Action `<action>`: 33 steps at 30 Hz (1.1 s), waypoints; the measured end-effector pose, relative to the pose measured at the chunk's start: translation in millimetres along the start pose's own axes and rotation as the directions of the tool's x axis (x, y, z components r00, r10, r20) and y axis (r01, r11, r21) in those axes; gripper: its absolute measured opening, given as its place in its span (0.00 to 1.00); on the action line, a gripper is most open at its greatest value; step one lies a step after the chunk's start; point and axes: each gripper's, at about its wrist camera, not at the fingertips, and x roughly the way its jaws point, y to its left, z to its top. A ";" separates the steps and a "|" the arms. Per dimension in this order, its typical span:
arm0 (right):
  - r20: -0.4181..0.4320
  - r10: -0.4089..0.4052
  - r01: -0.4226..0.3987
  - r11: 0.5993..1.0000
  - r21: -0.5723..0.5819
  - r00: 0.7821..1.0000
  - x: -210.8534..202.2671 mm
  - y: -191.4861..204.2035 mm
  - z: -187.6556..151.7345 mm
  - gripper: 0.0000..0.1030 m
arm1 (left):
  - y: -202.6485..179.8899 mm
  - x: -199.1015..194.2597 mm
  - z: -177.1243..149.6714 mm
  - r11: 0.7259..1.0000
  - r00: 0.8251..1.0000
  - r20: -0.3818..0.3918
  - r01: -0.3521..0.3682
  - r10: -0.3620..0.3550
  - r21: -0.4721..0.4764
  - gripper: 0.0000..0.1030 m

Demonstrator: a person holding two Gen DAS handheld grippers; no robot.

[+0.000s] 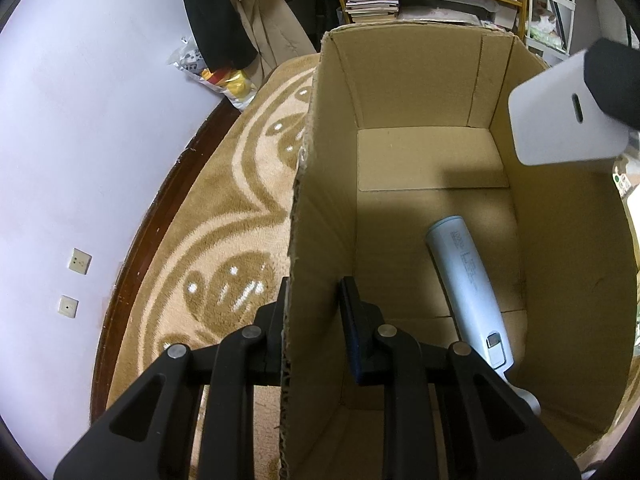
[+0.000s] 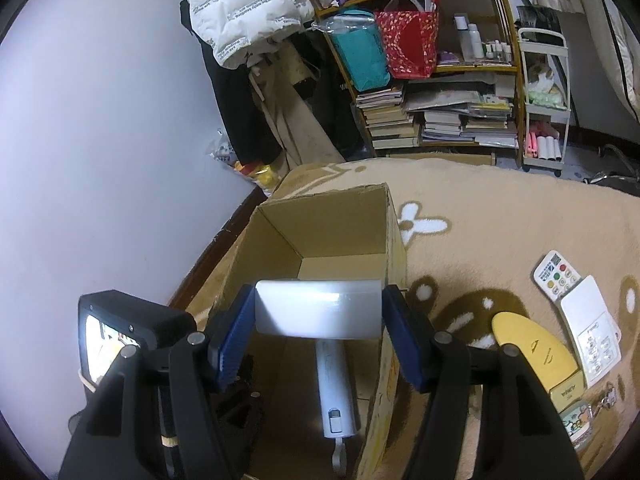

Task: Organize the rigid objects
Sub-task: 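Carry the white block over the box and release it with the right tool, then move the right tool back to the pile and grasp the bunch of keys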

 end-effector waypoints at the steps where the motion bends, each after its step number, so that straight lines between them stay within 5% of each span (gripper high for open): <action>1: -0.001 -0.002 0.002 1.000 -0.001 1.000 0.0 0.1 -0.1 0.66 | 1.1 -0.3 -0.1 1.000 1.000 -0.001 0.007 -0.007 -0.006 0.21; 12: -0.017 -0.015 0.015 1.000 -0.002 1.000 -1.2 0.0 0.0 0.66 | 6.8 -0.9 1.1 1.000 1.000 -0.006 0.021 -0.021 -0.016 0.22; 17: 0.048 -0.056 0.057 0.998 -0.017 0.997 -16.4 3.5 3.9 0.66 | 10.6 0.5 -0.6 1.000 1.000 -0.021 0.009 -0.009 -0.025 0.22; 21: 0.077 -0.093 0.092 0.996 0.019 0.993 -29.5 -8.8 9.6 0.79 | 11.5 -2.0 0.1 1.000 1.000 -0.015 0.011 -0.011 -0.030 0.22; 26: 0.068 -0.191 0.189 0.982 0.024 0.979 -36.3 -29.2 13.9 0.84 | 9.6 -0.4 -0.3 1.000 1.000 -0.017 0.005 -0.005 -0.023 0.22; 33: 0.007 -0.226 0.224 0.969 0.103 0.974 -34.2 -67.8 6.8 0.85 | 10.6 3.4 -0.7 1.000 1.000 -0.022 0.002 -0.002 -0.026 0.22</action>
